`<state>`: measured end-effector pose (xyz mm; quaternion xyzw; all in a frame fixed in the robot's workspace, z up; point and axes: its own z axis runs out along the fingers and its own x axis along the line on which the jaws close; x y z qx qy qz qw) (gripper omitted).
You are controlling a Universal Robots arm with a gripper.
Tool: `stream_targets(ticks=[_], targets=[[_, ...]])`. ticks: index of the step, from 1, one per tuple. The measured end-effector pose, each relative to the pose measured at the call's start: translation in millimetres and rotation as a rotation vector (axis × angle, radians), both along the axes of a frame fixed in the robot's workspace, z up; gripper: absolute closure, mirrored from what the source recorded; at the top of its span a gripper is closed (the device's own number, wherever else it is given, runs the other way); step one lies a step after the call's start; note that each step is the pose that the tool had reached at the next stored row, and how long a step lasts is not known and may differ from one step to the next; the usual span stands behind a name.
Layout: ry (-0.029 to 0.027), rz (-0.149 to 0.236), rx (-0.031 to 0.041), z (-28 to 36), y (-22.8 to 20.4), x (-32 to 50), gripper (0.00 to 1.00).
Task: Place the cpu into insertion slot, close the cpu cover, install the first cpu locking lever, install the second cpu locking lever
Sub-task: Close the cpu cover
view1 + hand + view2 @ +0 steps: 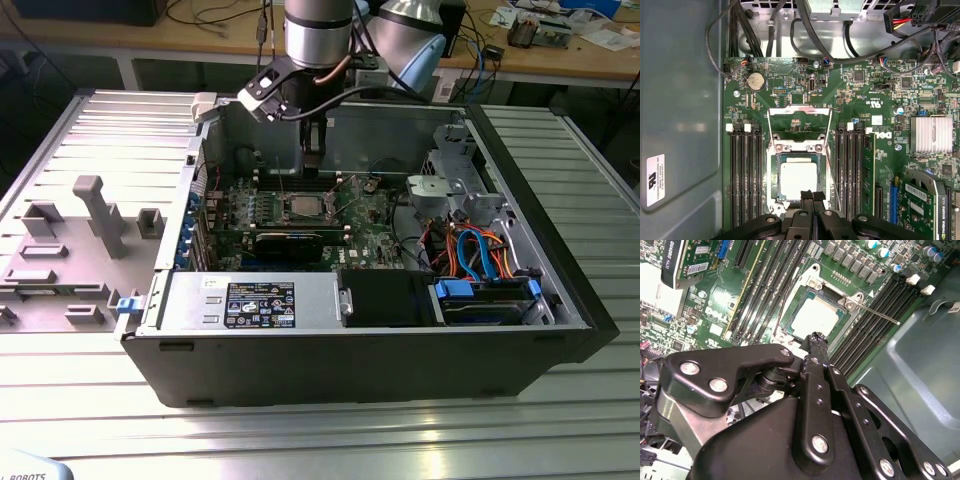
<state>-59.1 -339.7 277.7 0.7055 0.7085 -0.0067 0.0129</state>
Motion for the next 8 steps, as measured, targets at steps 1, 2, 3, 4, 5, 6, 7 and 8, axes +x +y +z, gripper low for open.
stream_targets(ticks=[1,2,3,4,5,6,7,8], targets=[[0.0001,0.000,-0.0001,0.3,0.0,0.0,0.89],[0.0002,0.000,-0.0001,0.7,0.0,0.0,0.89],[0.0003,0.000,0.0000,1.0,0.0,0.0,0.89],[0.0004,0.000,-0.0001,1.5,0.0,0.0,0.89],[0.0005,0.000,-0.0001,1.8,0.0,0.0,0.89],[0.0007,0.000,-0.0001,2.7,0.0,0.0,0.89],[0.0007,0.000,-0.0001,3.0,0.0,0.0,0.89],[0.0008,0.000,-0.0001,3.4,0.0,0.0,0.89]])
